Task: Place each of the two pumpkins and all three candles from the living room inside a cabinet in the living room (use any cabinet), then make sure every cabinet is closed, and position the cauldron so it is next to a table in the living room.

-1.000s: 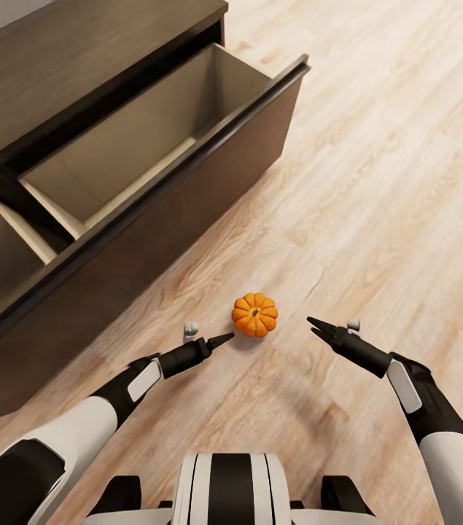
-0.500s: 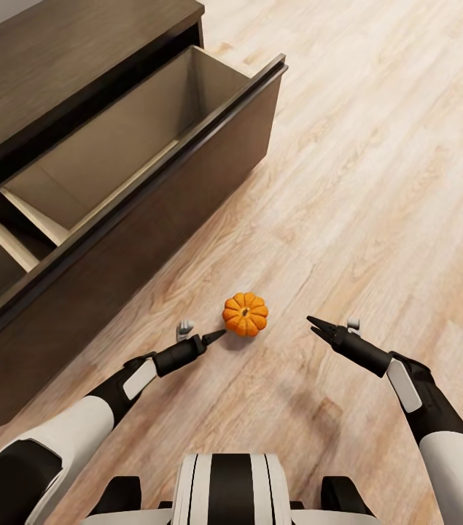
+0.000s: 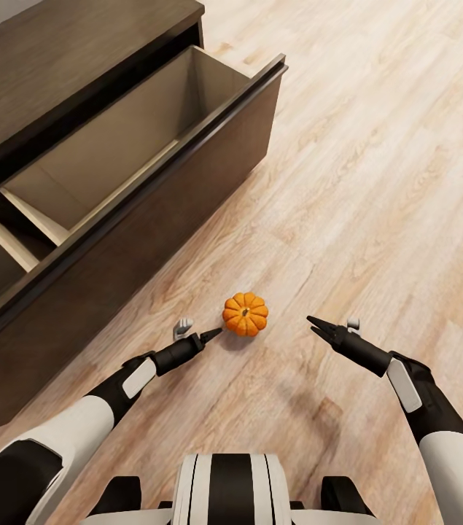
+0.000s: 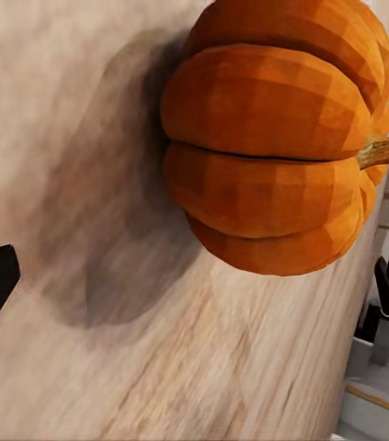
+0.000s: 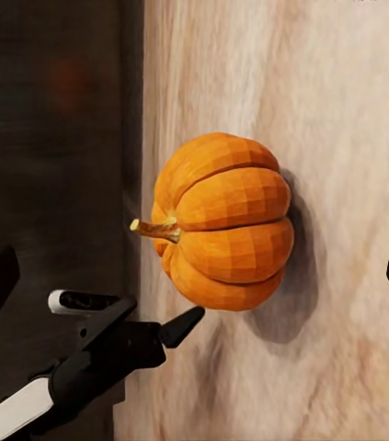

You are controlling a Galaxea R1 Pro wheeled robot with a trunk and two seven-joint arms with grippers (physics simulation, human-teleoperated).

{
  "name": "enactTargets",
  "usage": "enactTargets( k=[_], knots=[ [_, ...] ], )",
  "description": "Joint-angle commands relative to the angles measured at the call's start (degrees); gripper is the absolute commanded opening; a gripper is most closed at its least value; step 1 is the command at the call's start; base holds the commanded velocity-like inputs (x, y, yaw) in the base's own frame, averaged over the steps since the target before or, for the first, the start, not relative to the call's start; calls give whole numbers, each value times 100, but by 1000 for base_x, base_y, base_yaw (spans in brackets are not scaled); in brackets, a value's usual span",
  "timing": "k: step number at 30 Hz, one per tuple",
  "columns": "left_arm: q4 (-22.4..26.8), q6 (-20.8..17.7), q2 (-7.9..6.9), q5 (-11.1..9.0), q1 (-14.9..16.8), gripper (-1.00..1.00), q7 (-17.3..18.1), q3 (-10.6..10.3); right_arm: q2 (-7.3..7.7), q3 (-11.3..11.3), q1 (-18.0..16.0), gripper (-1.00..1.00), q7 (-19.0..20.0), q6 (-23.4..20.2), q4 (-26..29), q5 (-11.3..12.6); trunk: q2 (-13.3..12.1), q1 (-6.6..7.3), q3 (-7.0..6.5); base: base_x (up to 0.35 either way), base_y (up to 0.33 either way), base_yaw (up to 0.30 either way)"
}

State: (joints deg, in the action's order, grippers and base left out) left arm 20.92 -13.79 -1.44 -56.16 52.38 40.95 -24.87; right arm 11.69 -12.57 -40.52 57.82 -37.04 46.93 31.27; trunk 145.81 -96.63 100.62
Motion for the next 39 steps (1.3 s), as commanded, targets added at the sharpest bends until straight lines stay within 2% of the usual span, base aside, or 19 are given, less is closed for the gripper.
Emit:
enactTargets(
  k=[1,21,26,35,39],
  knots=[
    [0,20,1,0,0,100,-3,0,-1,0,0,100,-3,1,0,-3,0,0,0,0,0,0],
    [0,52,-7,0,0,100,-2,0,-9,0,0,100,-4,1,-8,-5,0,0,-94,0,0,-149],
    [-163,80,-74,29,-164,100,-61,-19,4,73,-8,100,0,-23,-83,-26,0,0,-94,0,0,0],
    [-162,78,-368,26,-457,100,-44,-35,5,105,166,100,1,-21,-62,-68,0,0,-94,0,0,0],
    [-153,79,-391,26,-474,100,-44,-35,4,105,173,100,1,-22,-61,-69,0,0,-94,0,0,0]
  ],
)
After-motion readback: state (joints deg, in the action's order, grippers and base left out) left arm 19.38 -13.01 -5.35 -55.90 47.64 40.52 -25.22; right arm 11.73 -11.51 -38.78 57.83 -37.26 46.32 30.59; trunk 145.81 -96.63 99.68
